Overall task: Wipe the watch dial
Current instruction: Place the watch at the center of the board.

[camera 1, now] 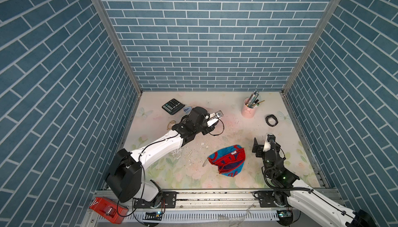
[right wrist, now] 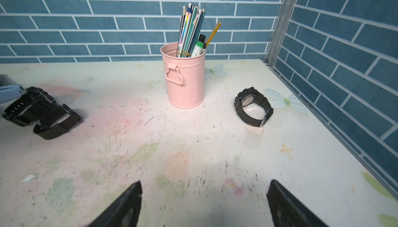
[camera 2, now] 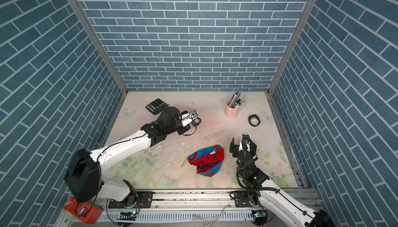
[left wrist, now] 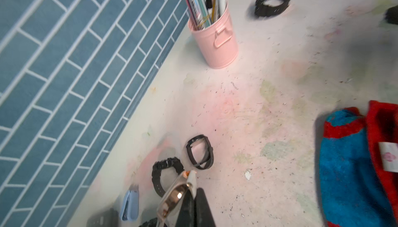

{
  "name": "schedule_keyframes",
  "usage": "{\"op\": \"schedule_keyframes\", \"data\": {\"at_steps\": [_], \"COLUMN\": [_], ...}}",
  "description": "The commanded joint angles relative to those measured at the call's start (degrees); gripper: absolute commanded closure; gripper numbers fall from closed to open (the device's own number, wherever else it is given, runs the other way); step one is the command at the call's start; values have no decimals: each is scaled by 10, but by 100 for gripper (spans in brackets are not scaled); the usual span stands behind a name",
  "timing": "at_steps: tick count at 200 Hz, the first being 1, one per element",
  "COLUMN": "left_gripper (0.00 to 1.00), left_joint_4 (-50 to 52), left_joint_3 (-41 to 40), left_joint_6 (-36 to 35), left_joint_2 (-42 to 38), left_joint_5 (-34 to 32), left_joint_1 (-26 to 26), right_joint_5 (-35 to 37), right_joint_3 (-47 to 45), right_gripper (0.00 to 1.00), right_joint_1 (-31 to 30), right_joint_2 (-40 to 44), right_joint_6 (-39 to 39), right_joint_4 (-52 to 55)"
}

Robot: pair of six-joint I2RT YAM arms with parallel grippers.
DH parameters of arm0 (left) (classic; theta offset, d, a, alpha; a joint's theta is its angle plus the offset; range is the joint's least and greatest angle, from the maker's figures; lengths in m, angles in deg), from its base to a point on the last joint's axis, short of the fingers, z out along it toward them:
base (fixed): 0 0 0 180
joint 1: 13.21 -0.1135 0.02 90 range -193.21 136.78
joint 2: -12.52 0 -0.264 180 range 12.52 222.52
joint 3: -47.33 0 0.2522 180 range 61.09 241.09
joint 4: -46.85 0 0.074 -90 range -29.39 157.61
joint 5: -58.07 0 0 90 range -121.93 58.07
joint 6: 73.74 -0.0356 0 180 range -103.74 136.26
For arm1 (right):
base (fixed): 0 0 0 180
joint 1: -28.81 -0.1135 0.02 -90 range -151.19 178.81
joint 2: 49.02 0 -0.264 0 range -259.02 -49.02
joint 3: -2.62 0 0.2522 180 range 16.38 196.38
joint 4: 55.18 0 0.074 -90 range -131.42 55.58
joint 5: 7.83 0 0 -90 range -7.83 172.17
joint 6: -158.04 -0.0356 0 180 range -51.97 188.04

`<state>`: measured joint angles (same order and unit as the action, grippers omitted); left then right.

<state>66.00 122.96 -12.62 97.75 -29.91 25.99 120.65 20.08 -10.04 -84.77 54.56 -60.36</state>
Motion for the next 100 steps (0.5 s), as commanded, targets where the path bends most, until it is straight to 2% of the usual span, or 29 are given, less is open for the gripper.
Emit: {"op": "schedule_keyframes", "data": {"at_steps": [1, 38, 76, 100], "left_gripper": [100, 100, 100, 100], "left_joint_4": [65, 90, 74, 75], "left_joint_3": [41, 67, 66, 66], "left_joint_6": [64, 68, 86, 85], "left_joint_2": [48, 128, 184, 205], "left_joint_5": [32, 39, -7, -11], "left_joint_1": [-27, -33, -41, -44], "right_joint_5": [18, 13, 6, 2], "right_joint_3": [-5, -19, -18, -14], "right_gripper": [8, 8, 8, 7], "right_joint_1": [3, 8, 11, 12], "right_joint_2": [-7, -8, -18, -36], "right_joint_6": [-7, -11, -13, -14], "right_joint_4": [-29, -47, -51, -55]}}
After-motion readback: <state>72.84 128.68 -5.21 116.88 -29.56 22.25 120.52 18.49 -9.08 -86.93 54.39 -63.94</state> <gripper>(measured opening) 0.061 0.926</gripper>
